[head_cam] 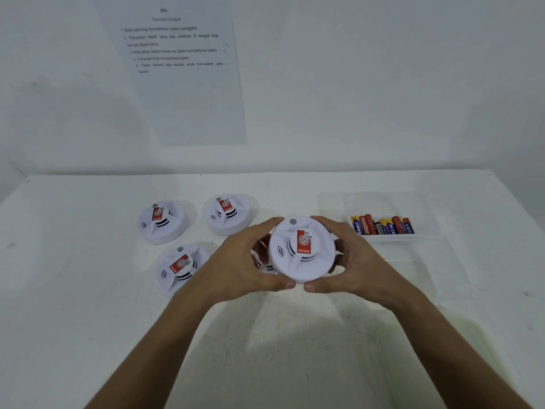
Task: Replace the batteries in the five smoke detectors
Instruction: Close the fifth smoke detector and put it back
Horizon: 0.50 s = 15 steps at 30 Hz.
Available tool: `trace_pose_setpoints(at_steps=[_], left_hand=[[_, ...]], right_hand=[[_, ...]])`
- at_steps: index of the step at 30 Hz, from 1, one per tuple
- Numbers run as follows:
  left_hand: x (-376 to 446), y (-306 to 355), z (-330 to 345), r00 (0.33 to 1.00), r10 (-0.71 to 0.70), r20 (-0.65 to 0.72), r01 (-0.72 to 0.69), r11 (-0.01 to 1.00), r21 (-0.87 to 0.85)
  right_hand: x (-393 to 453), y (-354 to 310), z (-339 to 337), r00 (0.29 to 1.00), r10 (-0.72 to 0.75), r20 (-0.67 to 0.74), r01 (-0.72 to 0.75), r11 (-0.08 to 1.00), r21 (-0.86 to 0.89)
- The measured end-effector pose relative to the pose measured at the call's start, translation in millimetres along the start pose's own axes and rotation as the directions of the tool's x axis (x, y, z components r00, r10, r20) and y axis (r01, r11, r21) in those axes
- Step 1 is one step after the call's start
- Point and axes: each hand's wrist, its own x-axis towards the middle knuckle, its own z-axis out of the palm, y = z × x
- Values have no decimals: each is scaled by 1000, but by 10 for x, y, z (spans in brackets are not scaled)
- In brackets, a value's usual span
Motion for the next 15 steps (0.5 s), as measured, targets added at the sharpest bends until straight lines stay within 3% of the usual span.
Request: trace_pose_setpoints(at_steps=[10, 15], left_hand=[[823, -401, -249, 989, -113, -91, 126, 981, 150], [1071, -581, -167, 972, -212, -99, 230, 944, 236]], right_hand=[[827, -68, -77, 988, 46, -145, -62, 993, -105], [966, -6, -49, 965, 108, -240, -164, 960, -225]])
